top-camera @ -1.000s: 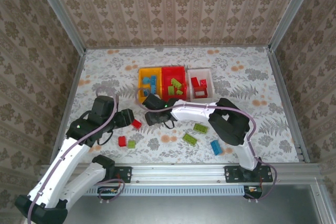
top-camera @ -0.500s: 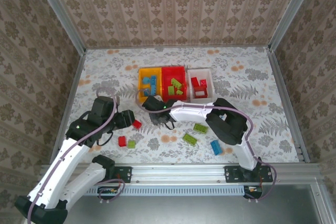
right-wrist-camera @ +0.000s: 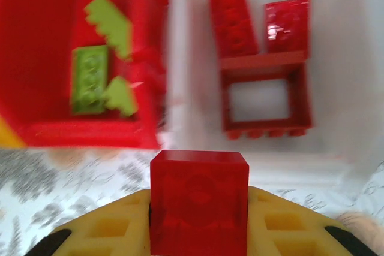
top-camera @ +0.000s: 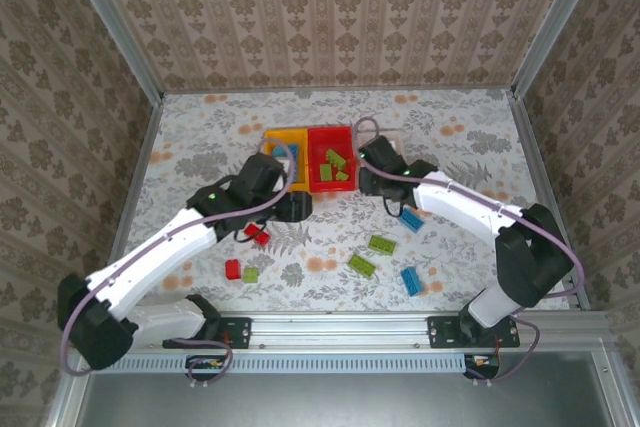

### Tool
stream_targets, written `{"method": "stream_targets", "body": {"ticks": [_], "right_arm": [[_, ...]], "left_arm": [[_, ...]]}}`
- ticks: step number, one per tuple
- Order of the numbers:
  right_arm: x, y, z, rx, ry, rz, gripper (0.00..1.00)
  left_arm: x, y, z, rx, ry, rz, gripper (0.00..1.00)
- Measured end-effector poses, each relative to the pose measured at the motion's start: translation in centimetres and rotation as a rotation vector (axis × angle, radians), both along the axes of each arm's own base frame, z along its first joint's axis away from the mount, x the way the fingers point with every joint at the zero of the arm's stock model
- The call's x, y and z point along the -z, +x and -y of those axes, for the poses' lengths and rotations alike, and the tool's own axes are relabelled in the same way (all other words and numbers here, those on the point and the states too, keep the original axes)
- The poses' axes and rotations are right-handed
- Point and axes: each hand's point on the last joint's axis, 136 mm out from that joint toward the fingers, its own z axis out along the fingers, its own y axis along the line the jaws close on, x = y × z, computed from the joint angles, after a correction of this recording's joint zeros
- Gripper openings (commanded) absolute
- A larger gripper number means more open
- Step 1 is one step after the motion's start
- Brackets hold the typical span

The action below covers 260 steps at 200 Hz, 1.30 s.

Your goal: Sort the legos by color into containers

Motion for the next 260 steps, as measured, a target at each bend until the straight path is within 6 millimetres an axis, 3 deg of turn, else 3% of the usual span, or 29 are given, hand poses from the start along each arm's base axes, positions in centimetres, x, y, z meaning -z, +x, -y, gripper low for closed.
{"method": "stream_targets", "body": {"ticks": [21,68,112,162,185,211,236,260], "right_arm": [[1.5,2.1,2.2,0.046,-0.007,-0.048,0.32],[2.9,7.9,2.7,0.083,0.019,-0.075,0.39],[4.8,10.1,2.8,0.088,0.026,-0.106,0.56],[3.4,10.7,1.8,0.058,0.043,-0.081,0.62],[1.2,9.8,1.0,0.029,0.051,-0.041,0.63],[-3.5,6.8,-0.9,-0.056,0.075,0.059,0.66],[-6.9,2.1,-3.9,-0.207,0.135,0.160,0.75],[-6.3,-3.4,-7.3,-0.398,0.203,0.166,0.77]], "left_arm": [[-0.2,1.1,2.4,0.033,-0.001,0.017,0.63],[-0.5,3.0,5.4,0.062,0.004,0.050,0.63],[-0.4,3.2,5.4,0.058,0.021,0.066,0.63],[0.7,2.6,4.2,0.035,0.058,0.041,0.65],[2.2,1.6,3.7,0.040,0.082,-0.018,0.65],[4.5,0.2,1.8,-0.003,0.147,-0.108,0.65],[7.0,-2.5,-2.3,-0.098,0.254,-0.215,0.65],[8.1,-6.0,-6.8,-0.199,0.341,-0.311,0.65]]}}
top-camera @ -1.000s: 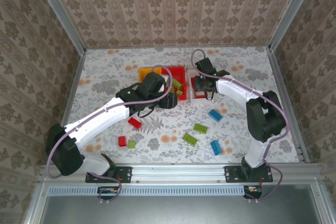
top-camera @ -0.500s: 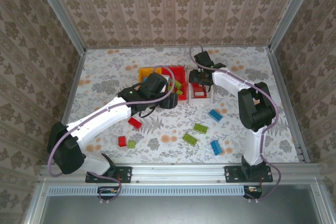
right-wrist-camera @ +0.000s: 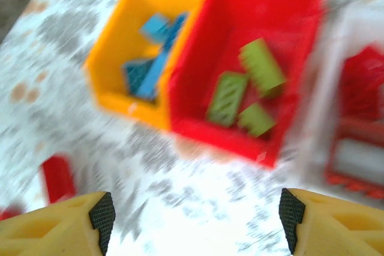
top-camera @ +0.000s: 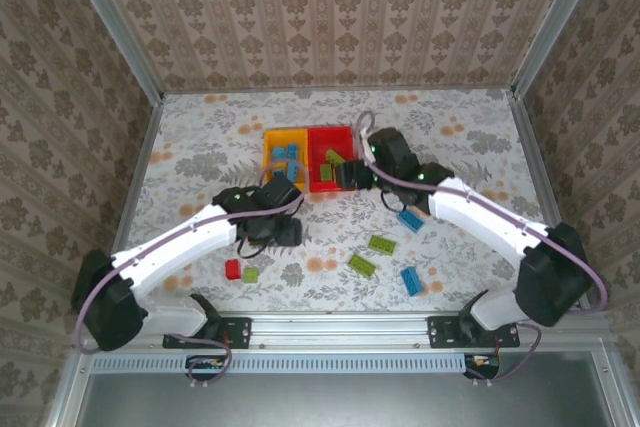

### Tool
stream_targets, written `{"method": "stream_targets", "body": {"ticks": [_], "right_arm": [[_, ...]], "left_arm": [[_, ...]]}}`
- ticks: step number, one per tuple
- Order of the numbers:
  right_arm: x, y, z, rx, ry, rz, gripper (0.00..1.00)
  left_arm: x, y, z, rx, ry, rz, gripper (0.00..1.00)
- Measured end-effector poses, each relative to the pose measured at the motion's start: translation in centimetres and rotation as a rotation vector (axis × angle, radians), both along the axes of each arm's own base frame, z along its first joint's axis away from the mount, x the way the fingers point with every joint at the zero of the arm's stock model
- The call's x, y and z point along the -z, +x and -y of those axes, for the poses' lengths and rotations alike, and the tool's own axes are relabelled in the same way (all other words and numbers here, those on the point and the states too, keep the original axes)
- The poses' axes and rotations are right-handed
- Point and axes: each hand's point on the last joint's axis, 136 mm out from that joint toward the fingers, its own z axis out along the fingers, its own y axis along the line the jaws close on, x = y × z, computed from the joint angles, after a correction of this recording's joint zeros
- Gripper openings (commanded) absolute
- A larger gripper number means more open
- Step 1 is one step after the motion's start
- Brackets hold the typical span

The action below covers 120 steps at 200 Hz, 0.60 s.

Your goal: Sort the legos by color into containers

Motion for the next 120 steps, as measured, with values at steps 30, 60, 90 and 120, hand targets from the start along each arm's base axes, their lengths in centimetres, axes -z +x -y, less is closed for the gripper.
{"method": "stream_targets", "body": {"ticks": [30,60,90,120], "right_arm": [[3.4,-6.3,-3.4,-0.216,0.014,-0.078,0.80],[4.4,-9.6,-5.3,-0.336,0.033,-0.130,0.81],[4.0,-10.3,-6.0,-0.377,0.065,-0.136,0.81],[3.8,-10.9,-6.4,-0.407,0.085,-0.150,0.81]], "left_arm": [[1.7,-4.6,-4.1,-0.076,0.098,-0.105,0.66],[3.6,-7.4,-6.7,-0.132,0.157,-0.177,0.66],[5.2,-8.7,-8.1,-0.183,0.193,-0.233,0.67],[6.8,-8.3,-8.2,-0.244,0.171,-0.269,0.64]]}}
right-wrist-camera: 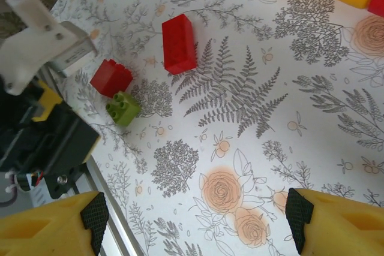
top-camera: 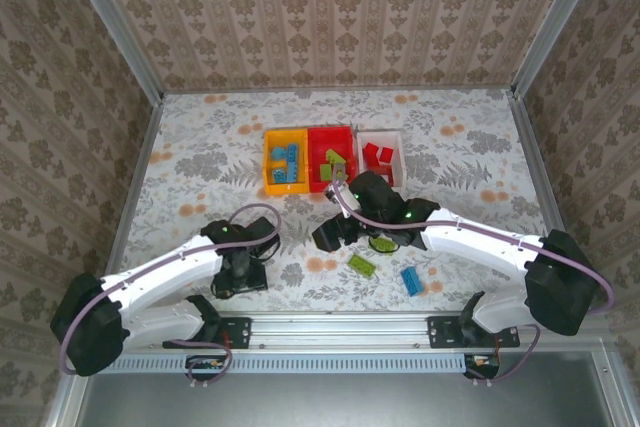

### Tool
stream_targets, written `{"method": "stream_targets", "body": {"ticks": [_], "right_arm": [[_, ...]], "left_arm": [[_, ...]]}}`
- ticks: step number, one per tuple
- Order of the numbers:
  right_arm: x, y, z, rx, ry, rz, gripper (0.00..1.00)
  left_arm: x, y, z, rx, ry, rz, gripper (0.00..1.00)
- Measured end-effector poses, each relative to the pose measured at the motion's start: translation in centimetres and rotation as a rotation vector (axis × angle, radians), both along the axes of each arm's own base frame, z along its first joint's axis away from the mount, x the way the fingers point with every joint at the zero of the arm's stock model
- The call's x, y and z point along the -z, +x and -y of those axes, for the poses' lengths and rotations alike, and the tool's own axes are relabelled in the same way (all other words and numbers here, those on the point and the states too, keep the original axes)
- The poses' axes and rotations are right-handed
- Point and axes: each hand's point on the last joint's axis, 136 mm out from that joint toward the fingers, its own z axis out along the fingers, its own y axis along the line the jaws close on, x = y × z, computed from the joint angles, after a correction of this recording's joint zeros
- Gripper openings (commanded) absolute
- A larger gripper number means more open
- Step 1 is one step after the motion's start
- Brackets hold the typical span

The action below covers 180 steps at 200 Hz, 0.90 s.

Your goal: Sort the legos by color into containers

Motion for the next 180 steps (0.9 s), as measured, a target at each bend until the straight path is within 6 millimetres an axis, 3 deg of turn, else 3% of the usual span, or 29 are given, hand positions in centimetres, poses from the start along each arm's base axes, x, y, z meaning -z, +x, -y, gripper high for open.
{"method": "stream_targets", "body": {"ticks": [76,149,180], "right_arm": [[-0.1,-0.5,-0.4,-0.025,0.014,-0.016,0.80],[-0.5,-0.4,-0.6,-0.020,0.023,-0.015,0.79],[-0.6,-0.2,-0.5,-0.015,0.017,-0.013,0.79]], "left_arm": [[2.1,2.6,0.9,0.027,-0.047,-0.029,0.57],[3.1,3.4,1.6,0.091,-0.051,-0.054,0.34],[2.6,3.9,2.2,0.112,-0.059,-0.034,0.31]]}}
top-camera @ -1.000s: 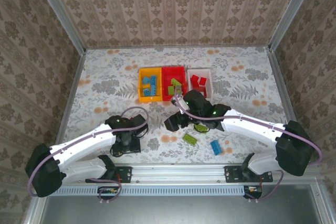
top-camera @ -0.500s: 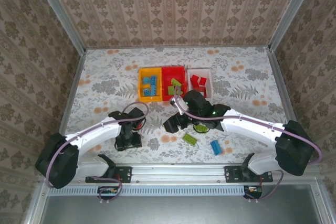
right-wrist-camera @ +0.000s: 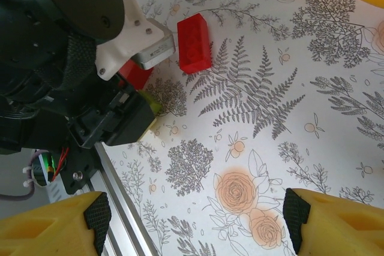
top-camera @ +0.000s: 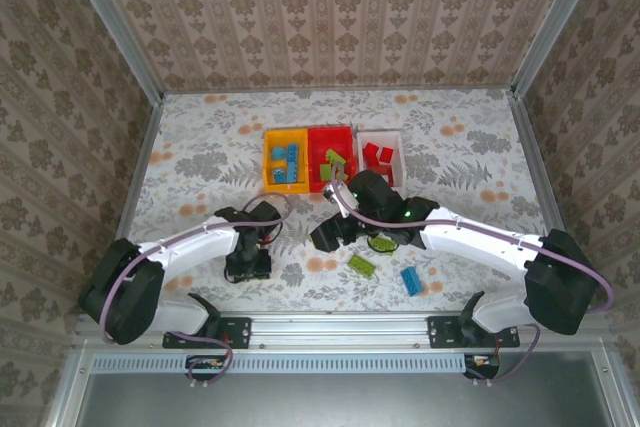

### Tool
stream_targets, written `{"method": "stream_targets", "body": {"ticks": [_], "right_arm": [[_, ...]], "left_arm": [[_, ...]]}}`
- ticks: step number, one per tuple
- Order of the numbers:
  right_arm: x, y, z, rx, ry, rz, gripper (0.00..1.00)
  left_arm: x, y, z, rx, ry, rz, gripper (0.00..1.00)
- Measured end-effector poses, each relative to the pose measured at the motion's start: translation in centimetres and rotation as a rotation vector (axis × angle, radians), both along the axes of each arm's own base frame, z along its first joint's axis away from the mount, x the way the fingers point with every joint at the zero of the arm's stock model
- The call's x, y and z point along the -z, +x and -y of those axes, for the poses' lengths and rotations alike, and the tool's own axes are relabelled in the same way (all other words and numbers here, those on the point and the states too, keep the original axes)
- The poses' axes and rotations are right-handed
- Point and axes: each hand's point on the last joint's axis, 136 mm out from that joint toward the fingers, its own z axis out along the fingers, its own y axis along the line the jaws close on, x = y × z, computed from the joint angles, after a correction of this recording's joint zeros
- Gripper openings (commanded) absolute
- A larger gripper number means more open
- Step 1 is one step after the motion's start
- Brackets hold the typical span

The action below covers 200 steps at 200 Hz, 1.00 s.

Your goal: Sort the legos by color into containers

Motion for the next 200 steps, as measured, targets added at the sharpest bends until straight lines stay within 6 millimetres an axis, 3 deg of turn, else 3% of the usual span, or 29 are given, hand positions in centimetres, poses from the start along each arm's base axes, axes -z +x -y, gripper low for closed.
{"method": "stream_targets", "body": {"ticks": [34,75,101,126,157,200], "right_arm": [[-1.0,1.7,1.7,0.083,-0.002,0.020,0.78],[-4.6,6.6,7.6,0.350,0.035,0.101,0.78],[-5.5,8.9,10.7,0.494,0.034,0.108,0.77],[-5.1,9.9,12.6,0.574,0.018,0.090,0.77],[-4.8,10.2,13.4,0.604,0.007,0.079,0.77],[-5.0,10.2,14.3,0.627,0.005,0.074,0.77]], "left_arm": [[-3.7,2.8,3.2,0.036,-0.078,0.102,0.30],[-9.8,8.4,8.3,0.074,-0.188,0.244,0.30],[-11.9,12.2,11.6,0.116,-0.212,0.291,0.29],[-12.3,15.8,14.6,0.150,-0.204,0.311,0.30],[-11.9,20.1,17.9,0.178,-0.179,0.334,0.29],[-9.0,23.8,19.5,0.170,-0.118,0.300,0.30]]}}
